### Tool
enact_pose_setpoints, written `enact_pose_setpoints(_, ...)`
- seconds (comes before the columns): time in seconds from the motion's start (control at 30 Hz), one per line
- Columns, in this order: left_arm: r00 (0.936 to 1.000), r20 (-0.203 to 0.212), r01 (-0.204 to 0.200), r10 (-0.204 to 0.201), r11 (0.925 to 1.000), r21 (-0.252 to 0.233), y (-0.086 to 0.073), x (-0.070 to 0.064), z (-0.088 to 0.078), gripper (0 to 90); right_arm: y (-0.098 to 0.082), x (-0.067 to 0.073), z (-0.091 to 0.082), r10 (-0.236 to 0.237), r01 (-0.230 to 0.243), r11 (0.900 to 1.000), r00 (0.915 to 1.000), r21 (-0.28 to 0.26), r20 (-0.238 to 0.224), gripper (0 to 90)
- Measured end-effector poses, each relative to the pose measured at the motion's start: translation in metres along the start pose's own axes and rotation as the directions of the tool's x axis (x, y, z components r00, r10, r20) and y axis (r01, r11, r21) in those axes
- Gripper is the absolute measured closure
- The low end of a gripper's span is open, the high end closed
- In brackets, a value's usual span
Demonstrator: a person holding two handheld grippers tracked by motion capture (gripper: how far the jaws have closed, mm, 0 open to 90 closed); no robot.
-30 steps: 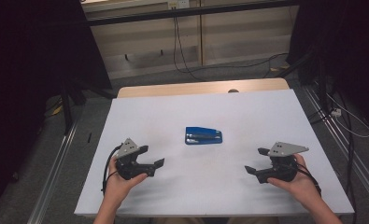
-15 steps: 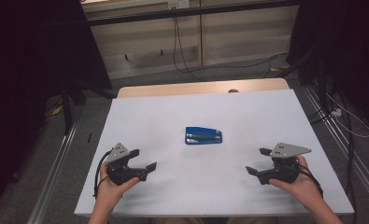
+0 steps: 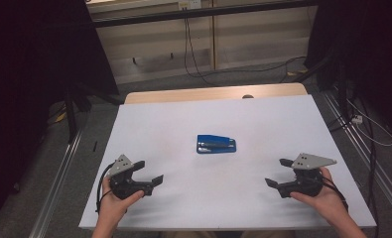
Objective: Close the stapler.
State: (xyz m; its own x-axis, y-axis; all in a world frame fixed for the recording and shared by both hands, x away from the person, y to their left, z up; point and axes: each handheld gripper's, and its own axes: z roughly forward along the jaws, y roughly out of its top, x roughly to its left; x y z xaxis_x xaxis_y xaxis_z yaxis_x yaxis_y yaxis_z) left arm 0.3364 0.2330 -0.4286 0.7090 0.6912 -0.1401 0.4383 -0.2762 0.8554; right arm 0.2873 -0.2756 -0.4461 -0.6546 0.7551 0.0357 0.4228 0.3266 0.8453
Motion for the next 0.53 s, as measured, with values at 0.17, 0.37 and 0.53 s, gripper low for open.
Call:
enact_pose_setpoints(0.17,1.0000,0.000,0.002,-0.002,1.0000,0.008,-0.0049,0.0005,-0.0028,7.6,-0.0036,-0.0016,-0.0040,0.005,-0.005,1.000,1.0000,-0.001,0.005,13.9)
enact_pose_setpoints(0.37,1.0000,-0.009,0.003,-0.003,1.0000,0.003,-0.0049,0.0024,-0.0029,7.6,-0.0030,-0.0020,-0.0046,-0.003,0.003,1.000,1.0000,-0.008,0.007,13.9)
enact_pose_setpoints(0.53,0.9999,-0.014,0.002,-0.002,1.0000,0.005,-0.0038,0.0033,-0.0027,7.7,-0.0033,-0.0015,-0.0039,-0.004,0.004,1.000,0.9999,-0.004,0.010,13.9)
